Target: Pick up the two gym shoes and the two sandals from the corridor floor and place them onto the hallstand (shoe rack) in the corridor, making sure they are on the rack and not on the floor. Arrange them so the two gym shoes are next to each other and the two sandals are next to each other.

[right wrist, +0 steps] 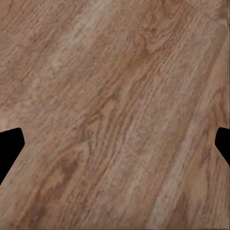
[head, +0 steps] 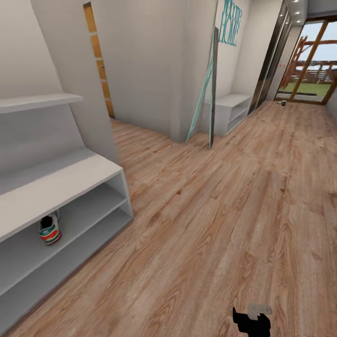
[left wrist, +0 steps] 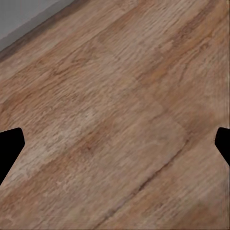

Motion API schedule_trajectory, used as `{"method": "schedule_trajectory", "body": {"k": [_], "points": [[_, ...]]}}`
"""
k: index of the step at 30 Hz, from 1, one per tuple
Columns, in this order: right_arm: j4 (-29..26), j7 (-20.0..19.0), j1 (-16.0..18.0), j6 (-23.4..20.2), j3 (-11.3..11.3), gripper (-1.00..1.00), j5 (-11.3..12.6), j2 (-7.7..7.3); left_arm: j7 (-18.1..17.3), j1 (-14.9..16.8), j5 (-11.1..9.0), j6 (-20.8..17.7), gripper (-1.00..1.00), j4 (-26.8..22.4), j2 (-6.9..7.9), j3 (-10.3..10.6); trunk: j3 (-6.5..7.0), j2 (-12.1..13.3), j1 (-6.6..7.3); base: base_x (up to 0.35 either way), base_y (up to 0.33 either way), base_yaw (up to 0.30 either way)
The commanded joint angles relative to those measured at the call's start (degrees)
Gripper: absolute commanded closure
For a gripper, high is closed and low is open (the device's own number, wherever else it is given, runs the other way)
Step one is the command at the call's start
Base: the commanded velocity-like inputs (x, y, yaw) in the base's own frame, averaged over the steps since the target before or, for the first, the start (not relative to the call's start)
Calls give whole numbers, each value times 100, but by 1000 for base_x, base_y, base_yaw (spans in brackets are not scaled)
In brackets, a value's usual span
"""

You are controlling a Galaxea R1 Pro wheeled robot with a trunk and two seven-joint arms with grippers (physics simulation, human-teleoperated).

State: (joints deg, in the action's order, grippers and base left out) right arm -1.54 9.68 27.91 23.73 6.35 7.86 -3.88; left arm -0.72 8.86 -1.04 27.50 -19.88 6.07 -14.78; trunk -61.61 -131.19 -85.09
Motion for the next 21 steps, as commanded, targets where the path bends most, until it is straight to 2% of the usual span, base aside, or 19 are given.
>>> {"method": "schedule_trajectory", "body": {"k": [1,21], "points": [[5,8,4,17,50,-100,58,1,-8,2,-10,18,-100,6,0,-5,-4,-2,0,127,0,-271],[5,8,0,17,50,-100,58,2,-8,2,-19,18,-100,17,0,-42,-4,-2,0,322,0,-271]]}}
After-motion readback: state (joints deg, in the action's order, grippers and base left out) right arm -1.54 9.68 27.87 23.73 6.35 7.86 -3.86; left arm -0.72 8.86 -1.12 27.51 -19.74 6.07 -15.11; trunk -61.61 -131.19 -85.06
